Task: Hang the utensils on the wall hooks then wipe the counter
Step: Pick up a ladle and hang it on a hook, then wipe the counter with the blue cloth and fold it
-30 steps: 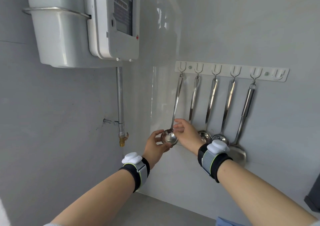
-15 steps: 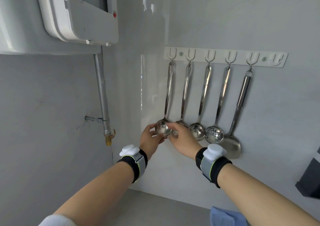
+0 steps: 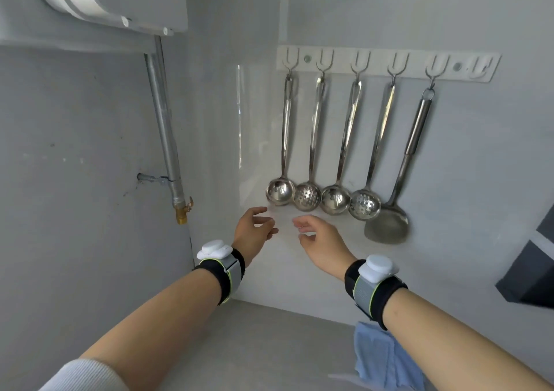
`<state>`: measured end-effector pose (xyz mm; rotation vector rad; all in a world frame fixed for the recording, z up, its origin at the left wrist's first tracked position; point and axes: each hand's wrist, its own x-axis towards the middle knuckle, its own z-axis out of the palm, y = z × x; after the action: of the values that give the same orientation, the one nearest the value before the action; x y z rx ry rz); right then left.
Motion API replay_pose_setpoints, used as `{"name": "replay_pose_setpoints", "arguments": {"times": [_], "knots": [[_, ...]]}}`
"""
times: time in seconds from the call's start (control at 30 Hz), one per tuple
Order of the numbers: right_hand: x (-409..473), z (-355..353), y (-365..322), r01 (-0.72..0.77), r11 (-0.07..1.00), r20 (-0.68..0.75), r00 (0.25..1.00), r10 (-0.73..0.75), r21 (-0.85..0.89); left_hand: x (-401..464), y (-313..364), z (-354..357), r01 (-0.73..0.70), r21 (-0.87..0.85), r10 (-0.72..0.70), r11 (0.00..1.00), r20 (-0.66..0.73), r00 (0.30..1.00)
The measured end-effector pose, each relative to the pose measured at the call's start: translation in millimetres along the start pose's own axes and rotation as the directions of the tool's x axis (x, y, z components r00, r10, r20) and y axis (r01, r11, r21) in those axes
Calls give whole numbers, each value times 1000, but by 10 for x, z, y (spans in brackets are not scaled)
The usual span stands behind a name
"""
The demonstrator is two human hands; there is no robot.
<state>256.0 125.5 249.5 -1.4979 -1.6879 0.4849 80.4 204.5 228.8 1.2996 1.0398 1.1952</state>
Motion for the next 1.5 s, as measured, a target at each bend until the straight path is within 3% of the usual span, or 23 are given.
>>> {"name": "replay_pose_setpoints", "arguments": {"times": [0.13, 0.3, 0.47, 0.63, 0.73, 0.93, 1.13, 1.37, 1.5], "knots": [[-409, 140, 370, -102, 994, 49, 993, 103, -27, -223, -330, -31, -10, 272, 6, 962, 18, 1000], [-882, 226, 935, -278, 956, 109, 952, 287, -90, -496, -832, -65, -65, 543, -39, 837, 178, 983], [-1251, 259, 1501, -439, 877, 111, 878, 465, -196, -796, -1295, -65, -117, 642, -102, 757, 293, 950], [-1584, 259, 2004, -605, 736, 116, 744, 659, -304, -1059, -1695, -69, -151, 720, -176, 677, 358, 917], [-1665, 260, 2241, -601, 698, 104, 724, 682, -390, -1193, -1904, -83, -157, 761, -212, 629, 362, 908], [-1716, 417, 2622, -598, 613, 99, 669, 736, -516, -1540, -2395, -115, -37, 801, -334, 597, 291, 897], [-1663, 624, 2866, -571, 520, 81, 620, 780, -635, -1808, -2717, -124, -16, 881, -481, 473, 273, 833], [-1545, 694, 3189, -485, 418, 136, 514, 847, -768, -1932, -2897, -84, -96, 895, -403, 436, 290, 868], [-1485, 700, 3352, -437, 405, 132, 532, 836, -803, -2004, -2969, -108, -156, 897, -372, 414, 323, 870]]}}
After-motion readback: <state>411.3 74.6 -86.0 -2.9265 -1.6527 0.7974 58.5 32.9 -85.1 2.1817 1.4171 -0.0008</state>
